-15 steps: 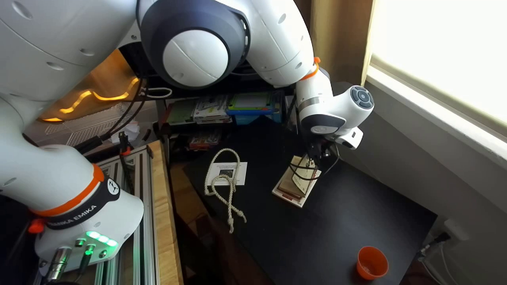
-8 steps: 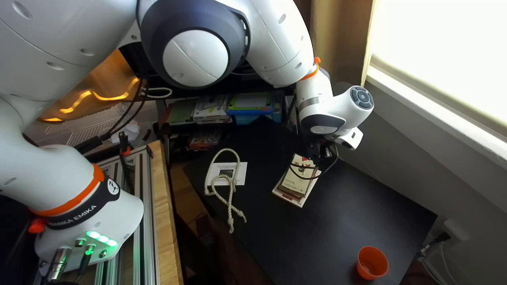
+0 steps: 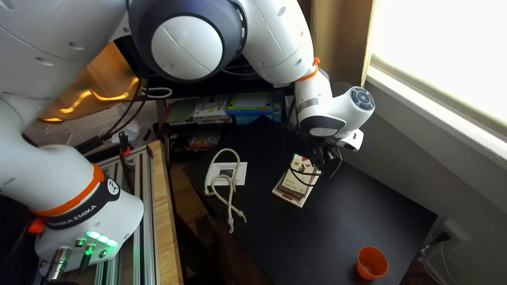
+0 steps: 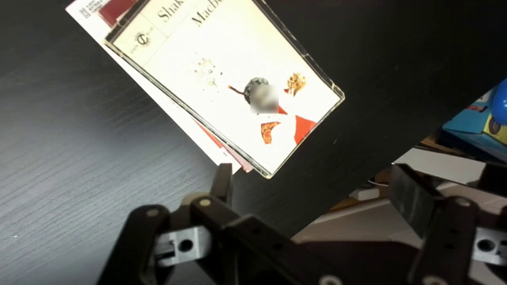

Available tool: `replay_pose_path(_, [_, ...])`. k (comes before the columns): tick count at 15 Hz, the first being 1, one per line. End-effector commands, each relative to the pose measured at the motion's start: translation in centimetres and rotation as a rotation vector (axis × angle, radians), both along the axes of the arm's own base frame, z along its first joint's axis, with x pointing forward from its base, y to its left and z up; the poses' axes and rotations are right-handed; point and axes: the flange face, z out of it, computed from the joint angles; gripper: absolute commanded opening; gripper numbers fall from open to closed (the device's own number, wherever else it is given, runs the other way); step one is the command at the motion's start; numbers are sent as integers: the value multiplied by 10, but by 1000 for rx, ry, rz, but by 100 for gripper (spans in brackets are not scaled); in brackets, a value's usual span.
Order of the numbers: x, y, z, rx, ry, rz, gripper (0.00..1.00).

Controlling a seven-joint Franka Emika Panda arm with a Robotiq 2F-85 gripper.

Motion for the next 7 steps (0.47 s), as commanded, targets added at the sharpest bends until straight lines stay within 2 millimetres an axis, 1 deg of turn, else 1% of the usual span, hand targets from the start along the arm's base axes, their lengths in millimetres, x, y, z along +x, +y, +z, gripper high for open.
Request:
replay_pose_path(1, [-26,-18,10,-20,-1,100,100])
replay_pose_path(2, [-31,-23,11,-25,13,133,100])
replay_pose_path(3, [-12,-14,3,-11,-5,72,100])
replay_pose_path(5, [-20,-21,5,-20,-2,99,100])
replay_pose_path(7, [-22,-22,7,-21,-1,107,100])
